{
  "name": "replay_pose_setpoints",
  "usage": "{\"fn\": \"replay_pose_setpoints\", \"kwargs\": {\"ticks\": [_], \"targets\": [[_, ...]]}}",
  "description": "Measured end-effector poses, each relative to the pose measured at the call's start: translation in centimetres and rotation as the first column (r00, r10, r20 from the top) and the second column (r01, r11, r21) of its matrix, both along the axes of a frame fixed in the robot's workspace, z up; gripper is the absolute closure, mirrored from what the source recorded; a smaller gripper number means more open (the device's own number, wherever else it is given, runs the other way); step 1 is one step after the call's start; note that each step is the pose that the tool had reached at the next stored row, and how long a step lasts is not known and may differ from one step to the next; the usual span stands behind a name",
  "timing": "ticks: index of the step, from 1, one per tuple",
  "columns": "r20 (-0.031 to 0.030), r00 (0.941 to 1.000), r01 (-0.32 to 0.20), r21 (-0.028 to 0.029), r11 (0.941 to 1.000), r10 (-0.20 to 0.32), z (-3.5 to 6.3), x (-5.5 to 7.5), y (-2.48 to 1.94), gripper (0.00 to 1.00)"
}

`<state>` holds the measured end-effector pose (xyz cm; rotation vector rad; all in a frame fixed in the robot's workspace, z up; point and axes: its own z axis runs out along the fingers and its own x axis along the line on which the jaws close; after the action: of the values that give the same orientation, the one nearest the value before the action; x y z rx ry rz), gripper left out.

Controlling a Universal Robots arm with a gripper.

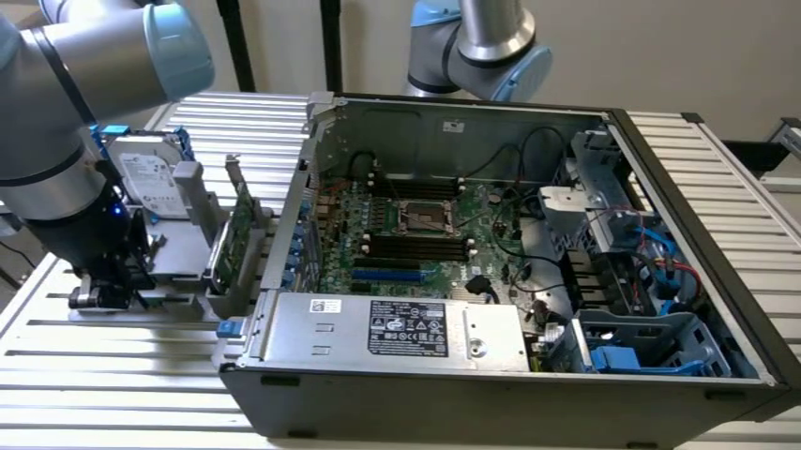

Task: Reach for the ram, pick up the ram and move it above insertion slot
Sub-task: 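Pick up the ram and move it above insertion slot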

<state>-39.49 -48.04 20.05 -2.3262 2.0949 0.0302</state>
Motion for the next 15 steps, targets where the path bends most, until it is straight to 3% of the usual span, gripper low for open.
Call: {"fn": "replay_pose_setpoints", "kwargs": {"ticks": [6, 10, 15], "targets": [[0.0002, 1.0000, -0.002, 0.0070, 1.0000, 0.002, -0.11, 0.02, 0.00, 0.64], [0.0000, 0.9992, 0.039, 0.0075, 0.9992, -0.039, -0.16, 0.02, 0.00, 0.64], [-0.0001, 0.9987, 0.051, 0.0077, 0.9987, -0.051, -0.18, 0.02, 0.00, 0.64]]}}
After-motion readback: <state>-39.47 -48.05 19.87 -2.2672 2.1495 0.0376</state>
